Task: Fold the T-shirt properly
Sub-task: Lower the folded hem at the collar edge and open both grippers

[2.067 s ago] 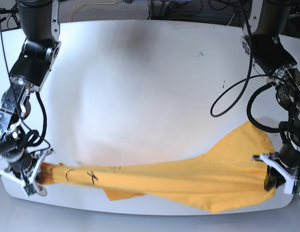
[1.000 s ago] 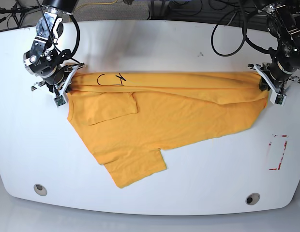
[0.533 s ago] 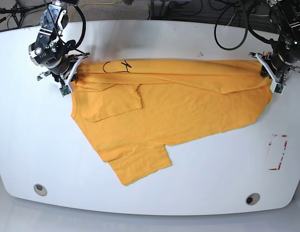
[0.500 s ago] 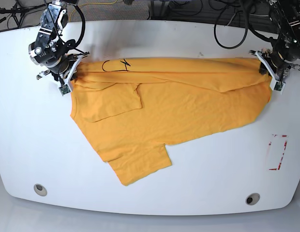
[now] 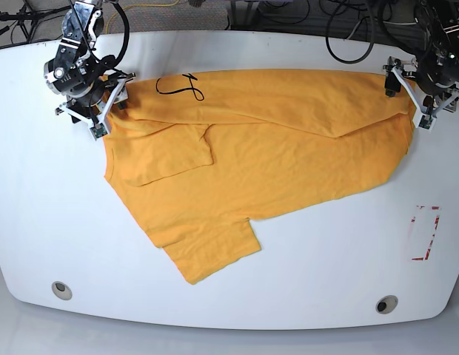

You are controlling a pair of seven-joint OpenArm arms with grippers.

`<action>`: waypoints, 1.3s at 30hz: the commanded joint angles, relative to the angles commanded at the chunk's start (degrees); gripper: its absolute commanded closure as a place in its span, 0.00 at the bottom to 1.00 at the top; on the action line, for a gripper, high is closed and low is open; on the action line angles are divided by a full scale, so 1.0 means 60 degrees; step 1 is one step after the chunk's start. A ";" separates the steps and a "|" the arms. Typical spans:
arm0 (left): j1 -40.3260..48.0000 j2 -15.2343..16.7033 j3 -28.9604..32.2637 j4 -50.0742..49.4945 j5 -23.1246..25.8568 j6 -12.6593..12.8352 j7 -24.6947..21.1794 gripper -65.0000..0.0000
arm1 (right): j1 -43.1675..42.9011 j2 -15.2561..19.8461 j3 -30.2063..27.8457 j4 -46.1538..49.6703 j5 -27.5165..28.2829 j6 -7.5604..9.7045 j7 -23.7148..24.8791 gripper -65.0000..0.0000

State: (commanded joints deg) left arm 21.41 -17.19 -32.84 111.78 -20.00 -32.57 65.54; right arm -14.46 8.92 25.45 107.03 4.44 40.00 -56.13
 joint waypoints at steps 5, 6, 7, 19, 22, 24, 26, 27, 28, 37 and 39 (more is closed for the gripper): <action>0.0190 -0.0278 -0.0967 0.0015 -0.0029 -0.0469 0.0308 0.19 | 0.0000 0.0000 0.0000 0.0000 0.0000 0.0000 0.0000 0.30; 0.0190 -0.0278 -0.1084 0.0015 -0.0029 -0.0586 0.0322 0.19 | 0.0015 0.0000 0.0000 0.0000 0.0000 0.0000 0.0000 0.30; 0.0190 -0.0278 -0.1436 0.0015 -0.0029 -0.0996 0.0366 0.19 | 0.0015 0.0000 0.0000 0.0015 0.0000 0.0000 0.0000 0.30; -0.0352 0.0103 -0.2740 -0.0015 -0.0015 -0.1238 0.0396 0.19 | 0.0029 -0.0015 0.0000 0.0923 0.0073 0.0000 -0.0044 0.30; -0.0410 0.0659 -0.2740 -0.0015 -0.0015 -0.1238 0.0396 0.19 | 0.0103 -0.0015 0.0000 0.0982 0.0088 0.0000 -0.0044 0.30; -0.0425 0.0952 -0.2652 -0.0015 0.0000 -0.1238 0.0396 0.19 | 0.0147 -0.0015 0.0000 0.0967 0.0088 0.0000 -0.0044 0.30; -0.0527 0.1245 -0.2476 -0.0015 0.0015 -0.1238 0.0381 0.19 | 0.0234 -0.0015 0.0000 0.0967 0.0088 0.0000 -0.0044 0.30; -0.0645 0.1465 -0.2344 -0.0015 0.0029 -0.1238 0.0381 0.19 | 0.0293 -0.0103 0.0000 0.0952 0.0073 0.0000 -0.0044 0.30; -0.0689 0.1582 -0.2286 -0.0015 0.0044 -0.1238 0.0381 0.19 | 0.0308 -0.0190 0.0000 0.0952 0.0015 0.0000 -0.0044 0.30; -0.0689 0.2286 -0.1685 -0.0015 0.0059 -0.1238 0.0337 0.19 | 0.0234 -0.0088 0.0044 0.0952 -0.0015 0.0000 -0.0044 0.30; -0.0733 0.2300 -0.1670 -0.0044 0.0059 -0.1238 0.0337 0.19 | 0.0205 0.0000 0.0044 0.0952 -0.0015 0.0000 -0.0059 0.30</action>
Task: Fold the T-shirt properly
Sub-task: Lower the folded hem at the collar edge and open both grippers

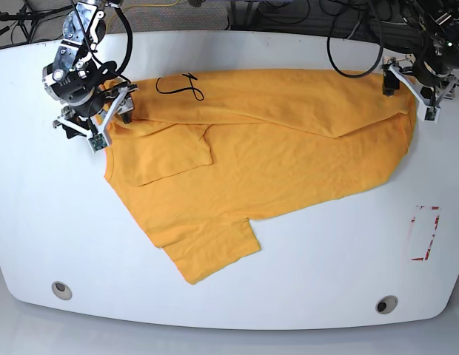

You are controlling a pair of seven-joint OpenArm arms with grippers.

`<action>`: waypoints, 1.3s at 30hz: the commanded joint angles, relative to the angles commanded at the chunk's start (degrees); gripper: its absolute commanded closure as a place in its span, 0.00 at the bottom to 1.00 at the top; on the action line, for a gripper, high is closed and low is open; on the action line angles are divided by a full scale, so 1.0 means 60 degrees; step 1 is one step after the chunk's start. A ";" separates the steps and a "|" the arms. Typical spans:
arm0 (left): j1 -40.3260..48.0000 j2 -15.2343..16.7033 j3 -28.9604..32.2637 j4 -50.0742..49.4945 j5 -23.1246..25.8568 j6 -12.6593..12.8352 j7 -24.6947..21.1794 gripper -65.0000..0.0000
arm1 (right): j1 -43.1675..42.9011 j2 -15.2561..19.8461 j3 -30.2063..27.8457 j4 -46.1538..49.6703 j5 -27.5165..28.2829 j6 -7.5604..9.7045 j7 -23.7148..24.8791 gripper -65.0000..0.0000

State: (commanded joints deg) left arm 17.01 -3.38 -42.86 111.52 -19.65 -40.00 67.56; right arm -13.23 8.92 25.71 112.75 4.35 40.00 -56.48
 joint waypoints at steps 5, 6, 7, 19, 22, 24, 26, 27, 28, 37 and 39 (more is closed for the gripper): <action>-0.0015 -0.0088 0.0659 -0.0337 0.0000 0.0000 -0.0454 0.19 | -0.0264 0.0044 0.0293 0.0000 0.0015 0.0000 0.0000 0.30; 0.0015 -0.0132 0.0777 -0.0454 0.0000 0.0000 -0.0645 0.19 | -0.0293 0.0059 0.0366 0.0000 0.0044 0.0000 0.0000 0.30; 0.0029 -0.0205 0.0908 -0.0571 0.0000 0.0000 -0.0806 0.19 | -0.0337 0.0059 0.0440 0.0000 0.0073 0.0000 0.0000 0.30; -0.0015 -0.0996 0.1231 -0.2637 0.0000 0.0374 -0.2051 0.19 | -0.0894 0.0015 0.1187 -0.0015 0.0103 0.0000 0.0000 0.30; -0.0015 -0.1245 0.1231 -0.2960 -0.0015 0.0374 -0.2066 0.19 | -0.1011 0.0000 0.1275 -0.0015 0.0103 0.0000 0.0000 0.30; -0.0015 -0.1348 0.1231 -0.3121 -0.0015 0.0374 -0.2081 0.19 | -0.1114 0.0000 0.1319 -0.0015 0.0103 0.0000 -0.0073 0.30; -0.0015 -0.1451 0.1260 -0.3253 -0.0015 0.0374 -0.2212 0.19 | -0.1201 -0.0015 0.1333 -0.0015 0.0117 0.0000 -0.0161 0.30; -0.0015 -0.1495 0.1260 -0.3311 -0.0015 0.0374 -0.2286 0.19 | -0.1216 -0.0073 0.1319 -0.0015 0.0132 0.0000 -0.0220 0.30; -0.0015 -0.1509 0.1260 -0.3341 -0.0015 0.0374 -0.2344 0.19 | -0.1245 -0.0176 0.1333 -0.0015 0.0132 0.0000 -0.0278 0.30; -0.0015 -0.1670 0.1275 -0.3370 -0.0015 0.0359 -0.2388 0.19 | -0.1597 -0.0527 0.1348 -0.0190 0.0073 0.0000 -0.0381 0.30; -0.0015 -0.1685 0.1275 -0.3429 -0.0015 0.0359 -0.2388 0.19 | -0.1597 -0.0484 0.1333 -0.0337 0.0073 0.0000 -0.0381 0.30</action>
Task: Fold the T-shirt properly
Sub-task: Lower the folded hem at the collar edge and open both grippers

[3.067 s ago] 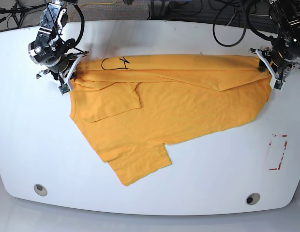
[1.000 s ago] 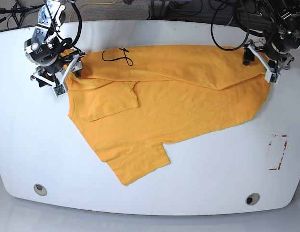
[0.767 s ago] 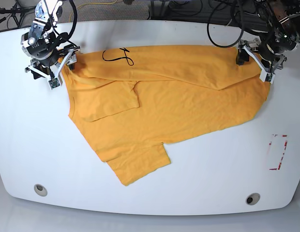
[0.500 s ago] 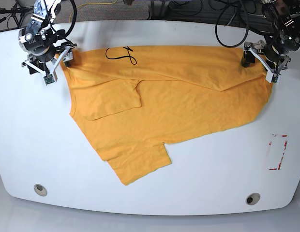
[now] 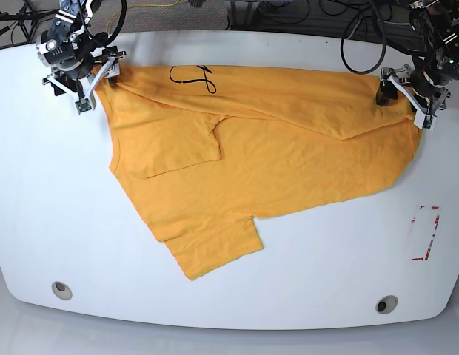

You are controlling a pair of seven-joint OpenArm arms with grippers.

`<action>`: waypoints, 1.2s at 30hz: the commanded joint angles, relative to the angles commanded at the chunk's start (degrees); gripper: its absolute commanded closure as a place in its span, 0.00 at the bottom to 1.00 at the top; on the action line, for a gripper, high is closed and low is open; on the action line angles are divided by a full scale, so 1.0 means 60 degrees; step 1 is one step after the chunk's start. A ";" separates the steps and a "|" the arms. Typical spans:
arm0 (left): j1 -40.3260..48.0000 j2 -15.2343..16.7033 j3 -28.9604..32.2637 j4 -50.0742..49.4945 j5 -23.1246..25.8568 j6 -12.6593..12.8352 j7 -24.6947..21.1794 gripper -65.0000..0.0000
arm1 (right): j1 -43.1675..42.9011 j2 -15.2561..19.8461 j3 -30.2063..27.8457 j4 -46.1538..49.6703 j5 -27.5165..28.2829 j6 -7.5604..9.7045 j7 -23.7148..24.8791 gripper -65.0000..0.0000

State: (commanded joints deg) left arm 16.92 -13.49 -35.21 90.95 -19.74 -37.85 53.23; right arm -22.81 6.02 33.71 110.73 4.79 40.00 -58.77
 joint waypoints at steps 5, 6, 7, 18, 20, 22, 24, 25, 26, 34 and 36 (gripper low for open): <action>0.0000 -0.0190 -0.0015 0.0000 0.0000 0.0000 0.0000 0.19 | -0.0059 0.0293 -0.0015 -0.0278 -0.0059 0.0000 0.0000 0.30; 0.0029 -0.0190 -0.0015 0.0000 0.0000 -0.0015 0.0000 0.19 | -0.0132 0.0425 -0.0044 -0.0322 -0.0044 0.0000 0.0000 0.30; 0.0044 -0.0190 0.0000 0.0029 0.0000 -0.0015 0.0000 0.19 | -0.0176 0.0484 -0.0044 -0.0337 -0.0029 0.0000 0.0000 0.30; 0.0088 -0.0557 0.0000 0.0073 0.0000 -0.0044 0.0029 0.19 | -0.0366 0.1348 -0.0044 -0.0513 0.0029 0.0000 0.0000 0.30; 0.0147 -0.0630 0.0000 0.0059 0.0000 -0.0059 0.0029 0.19 | -0.0381 0.1495 -0.0044 -0.0484 0.0015 0.0000 0.0000 0.30; 0.0249 -0.0806 0.0000 0.0059 0.0000 -0.0059 0.0029 0.19 | -0.0381 0.1597 -0.0044 -0.0484 -0.0029 0.0000 0.0000 0.30; 0.0278 -0.0850 0.0000 0.0059 -0.0029 -0.0059 0.0029 0.19 | -0.0381 0.1626 -0.0029 -0.0484 -0.0059 0.0000 -0.0015 0.30; 0.0264 -0.0864 0.0000 0.0073 -0.0029 -0.0059 0.0029 0.19 | -0.0381 0.1656 -0.0029 -0.0484 -0.0059 0.0000 -0.0029 0.30; 0.0264 -0.0879 0.0000 0.0073 -0.0029 -0.0059 0.0044 0.19 | -0.0381 0.1656 -0.0029 -0.0469 -0.0059 0.0000 -0.0088 0.30; 0.0278 -0.0894 -0.0044 0.1216 -0.0029 -0.0359 0.1011 0.19 | -0.0337 0.1568 -0.0059 0.0293 0.0029 0.0000 -0.0630 0.30; 0.0278 -0.0864 -0.0059 0.1773 -0.0015 -0.0359 0.1289 0.19 | -0.0308 0.1553 -0.0059 0.0366 0.0029 0.0000 -0.0689 0.30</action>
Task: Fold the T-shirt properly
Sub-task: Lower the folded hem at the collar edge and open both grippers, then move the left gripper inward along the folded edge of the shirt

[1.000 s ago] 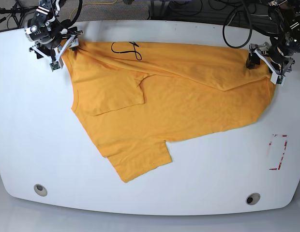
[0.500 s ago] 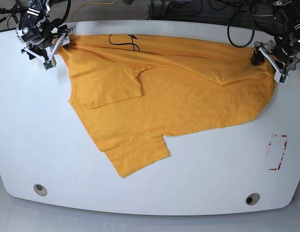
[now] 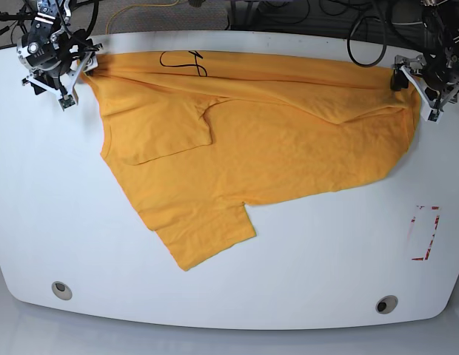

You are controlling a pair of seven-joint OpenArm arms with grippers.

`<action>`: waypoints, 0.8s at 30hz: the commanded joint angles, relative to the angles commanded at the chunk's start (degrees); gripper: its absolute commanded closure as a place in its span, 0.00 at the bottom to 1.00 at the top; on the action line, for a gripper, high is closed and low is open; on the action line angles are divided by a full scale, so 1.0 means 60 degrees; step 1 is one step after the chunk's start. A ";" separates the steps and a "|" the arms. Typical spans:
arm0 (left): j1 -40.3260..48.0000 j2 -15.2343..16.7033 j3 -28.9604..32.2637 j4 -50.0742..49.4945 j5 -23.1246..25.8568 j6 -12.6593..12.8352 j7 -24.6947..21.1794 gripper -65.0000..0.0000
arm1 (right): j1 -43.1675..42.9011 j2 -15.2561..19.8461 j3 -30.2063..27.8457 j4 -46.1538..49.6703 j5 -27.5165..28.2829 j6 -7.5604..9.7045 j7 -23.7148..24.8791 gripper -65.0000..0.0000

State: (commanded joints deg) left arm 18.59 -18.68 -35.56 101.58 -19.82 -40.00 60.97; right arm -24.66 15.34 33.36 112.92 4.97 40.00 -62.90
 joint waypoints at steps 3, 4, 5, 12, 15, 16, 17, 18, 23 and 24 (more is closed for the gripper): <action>0.0000 -0.0015 -0.0015 0.0806 0.0015 0.0000 0.0542 0.19 | 0.0029 0.0000 0.0000 0.0015 0.0000 0.0000 -0.0015 0.30; 0.0000 -0.0015 -0.0015 0.0923 0.0015 0.0000 0.0630 0.19 | 0.0029 0.0000 0.0000 0.0015 0.0000 0.0000 -0.0015 0.30; 0.0000 -0.0029 -0.0044 0.1114 0.0015 0.0000 0.0762 0.19 | 0.0029 0.0000 0.0000 0.0015 0.0000 0.0000 -0.0015 0.30; -0.0044 0.0000 -0.0835 0.1919 -0.0044 0.0000 0.1187 0.19 | 0.0044 0.0000 0.0000 0.0015 0.0000 0.0000 0.0000 0.30; -0.0147 0.0044 -0.0952 0.1890 -0.0044 0.0000 0.1172 0.19 | 0.0044 0.0000 0.0000 0.0015 0.0000 0.0000 0.0015 0.30; -0.0249 0.0059 -0.0938 0.1875 -0.0059 0.0000 0.1172 0.19 | 0.0059 0.0000 0.0000 0.0015 0.0000 0.0000 0.0015 0.30; -0.0366 0.0132 -0.0923 0.1861 -0.0073 0.0000 0.1172 0.19 | 0.0059 -0.0015 0.0000 0.0015 0.0000 0.0000 0.0015 0.30; -0.0513 0.0293 -0.0908 0.1832 -0.0103 0.0000 0.1172 0.19 | 0.0147 -0.0088 0.0000 0.0015 0.0000 0.0000 0.0015 0.30; -0.0791 0.0864 -0.0864 0.1729 -0.0410 0.0000 0.1172 0.19 | 0.0308 -0.0396 0.0000 0.0015 0.0000 0.0000 0.0015 0.30; -0.0879 0.1040 -0.0864 0.1729 -0.0454 0.0000 0.1172 0.19 | 0.0308 -0.0425 0.0000 0.0015 0.0000 0.0000 0.0015 0.30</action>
State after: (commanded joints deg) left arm 13.32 -12.44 -40.75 111.96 -22.55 -40.00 68.00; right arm -22.81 12.79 33.36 113.01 4.97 40.00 -62.81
